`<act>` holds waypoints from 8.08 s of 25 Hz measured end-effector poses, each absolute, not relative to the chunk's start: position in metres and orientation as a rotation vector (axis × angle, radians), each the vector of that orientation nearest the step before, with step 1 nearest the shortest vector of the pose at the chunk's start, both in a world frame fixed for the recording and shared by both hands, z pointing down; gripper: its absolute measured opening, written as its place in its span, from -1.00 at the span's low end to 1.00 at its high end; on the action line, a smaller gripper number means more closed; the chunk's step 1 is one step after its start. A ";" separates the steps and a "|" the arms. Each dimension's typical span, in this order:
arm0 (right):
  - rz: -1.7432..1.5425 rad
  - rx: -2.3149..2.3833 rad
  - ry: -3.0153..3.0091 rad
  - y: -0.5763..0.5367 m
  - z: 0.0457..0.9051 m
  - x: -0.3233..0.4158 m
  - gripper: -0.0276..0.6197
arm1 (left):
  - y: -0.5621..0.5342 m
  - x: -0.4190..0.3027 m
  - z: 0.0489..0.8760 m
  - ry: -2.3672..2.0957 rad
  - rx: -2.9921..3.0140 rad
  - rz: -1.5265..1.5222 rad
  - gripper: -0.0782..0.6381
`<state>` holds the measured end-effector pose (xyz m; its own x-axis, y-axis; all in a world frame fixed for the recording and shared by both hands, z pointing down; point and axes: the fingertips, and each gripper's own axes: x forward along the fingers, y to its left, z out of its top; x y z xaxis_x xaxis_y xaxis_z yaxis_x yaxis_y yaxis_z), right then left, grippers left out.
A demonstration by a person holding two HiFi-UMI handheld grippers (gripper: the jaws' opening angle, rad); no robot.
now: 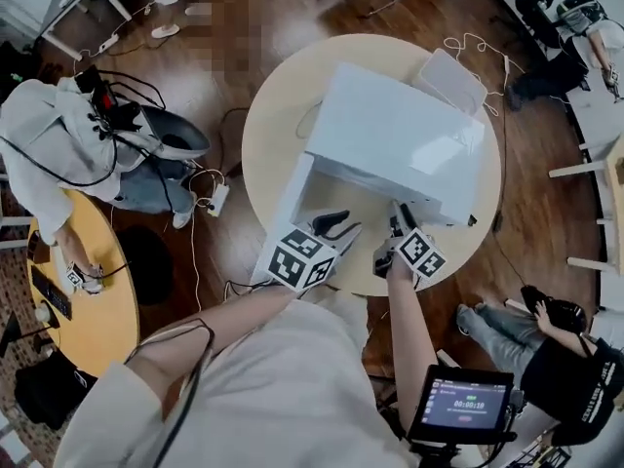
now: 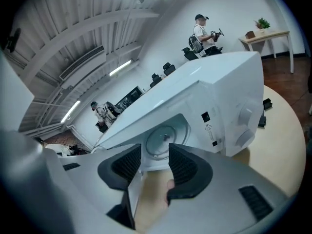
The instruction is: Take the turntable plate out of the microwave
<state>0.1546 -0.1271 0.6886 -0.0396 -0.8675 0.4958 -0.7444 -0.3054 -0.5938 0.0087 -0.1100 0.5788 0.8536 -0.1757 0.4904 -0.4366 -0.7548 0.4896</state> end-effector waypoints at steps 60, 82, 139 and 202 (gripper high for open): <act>-1.546 -1.833 1.177 -0.230 0.844 0.191 -0.50 | -0.141 0.005 0.620 -0.547 2.366 0.635 -0.41; -1.585 -1.754 1.047 -0.220 0.847 0.186 -0.85 | -0.137 0.004 0.630 -0.564 2.358 0.627 -0.41; -1.632 -1.456 1.017 -0.179 0.856 0.160 -0.88 | -0.194 0.052 0.814 -0.806 1.916 0.514 -0.41; -1.612 -1.497 1.168 -0.131 0.860 0.148 -0.48 | -0.192 0.050 0.866 -0.716 1.368 -0.075 -0.57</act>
